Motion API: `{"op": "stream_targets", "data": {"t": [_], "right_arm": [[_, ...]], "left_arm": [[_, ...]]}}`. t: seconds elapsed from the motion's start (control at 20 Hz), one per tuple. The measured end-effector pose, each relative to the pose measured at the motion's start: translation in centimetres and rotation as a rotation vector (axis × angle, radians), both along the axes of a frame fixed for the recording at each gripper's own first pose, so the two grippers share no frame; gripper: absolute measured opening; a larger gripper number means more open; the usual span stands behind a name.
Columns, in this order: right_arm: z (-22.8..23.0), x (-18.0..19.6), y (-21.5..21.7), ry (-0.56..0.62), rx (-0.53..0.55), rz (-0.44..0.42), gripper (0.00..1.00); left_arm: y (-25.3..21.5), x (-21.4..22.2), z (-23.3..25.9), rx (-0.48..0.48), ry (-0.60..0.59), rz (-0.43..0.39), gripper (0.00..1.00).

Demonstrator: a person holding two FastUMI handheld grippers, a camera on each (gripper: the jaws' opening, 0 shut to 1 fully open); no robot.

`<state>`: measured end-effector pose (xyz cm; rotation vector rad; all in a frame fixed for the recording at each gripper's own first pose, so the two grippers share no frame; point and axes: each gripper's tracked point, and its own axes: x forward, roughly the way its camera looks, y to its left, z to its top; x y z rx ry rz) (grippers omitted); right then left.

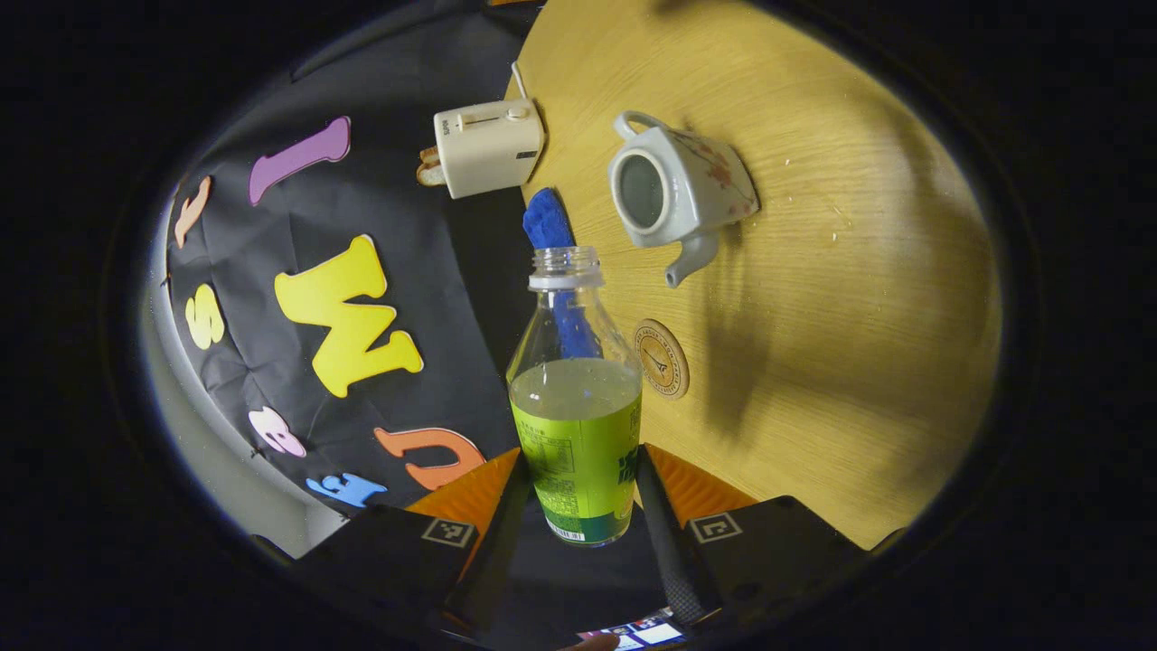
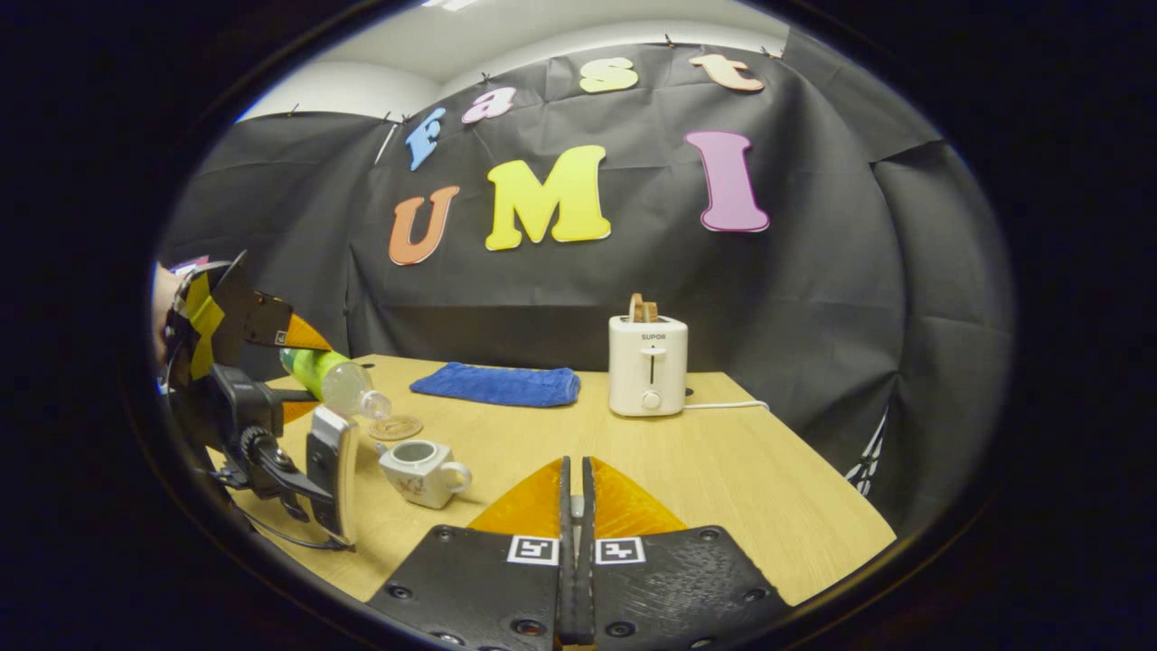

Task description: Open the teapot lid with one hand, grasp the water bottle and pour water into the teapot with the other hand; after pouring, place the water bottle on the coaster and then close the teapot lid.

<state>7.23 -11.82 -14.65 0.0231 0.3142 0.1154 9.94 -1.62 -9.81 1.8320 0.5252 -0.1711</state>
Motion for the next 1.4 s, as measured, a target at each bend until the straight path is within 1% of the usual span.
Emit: {"op": "stream_targets", "data": {"t": [0.05,0.1,0.3,0.4,0.5,0.55,0.6,0.65,0.95,1.1,1.4], "right_arm": [[0.0,-0.1,-0.2,-0.002,0.0,-0.003,0.0],[0.1,-0.1,-0.3,-0.004,0.0,-0.006,0.0],[-0.1,-0.2,-0.9,-0.001,0.007,-0.016,0.0],[-0.1,-0.3,-0.9,0.0,0.009,-0.016,0.0],[0.2,-0.4,-1.0,-0.007,0.009,-0.016,0.0],[0.2,-0.4,-1.0,-0.009,0.008,-0.018,0.0],[0.3,-0.4,-1.0,-0.01,0.01,-0.017,0.0],[0.2,-0.4,-0.9,-0.009,0.011,-0.015,0.0],[0.4,-0.5,-0.9,-0.011,0.013,-0.013,0.0],[0.5,-0.5,-1.1,-0.014,0.015,-0.017,0.0],[0.7,-0.6,-1.2,-0.016,0.017,-0.019,0.0]], "left_arm": [[-0.1,0.0,-0.1,0.019,0.007,-0.006,0.69],[-0.4,0.3,0.0,0.036,0.009,-0.015,0.71],[-1.3,1.1,0.5,0.114,-0.007,-0.056,0.71],[-1.7,1.6,1.0,0.176,-0.024,-0.088,0.71],[-1.5,1.6,0.7,0.195,-0.011,-0.088,0.71],[-1.3,1.5,0.6,0.207,-0.009,-0.083,0.68],[-1.3,1.7,0.8,0.226,-0.011,-0.09,0.71],[-1.4,1.8,0.9,0.244,-0.014,-0.097,0.71],[-1.6,2.0,1.8,0.297,-0.038,-0.113,0.71],[-2.1,2.0,2.2,0.334,-0.058,-0.138,0.71],[-2.6,2.2,2.6,0.368,-0.064,-0.162,0.71]]}}
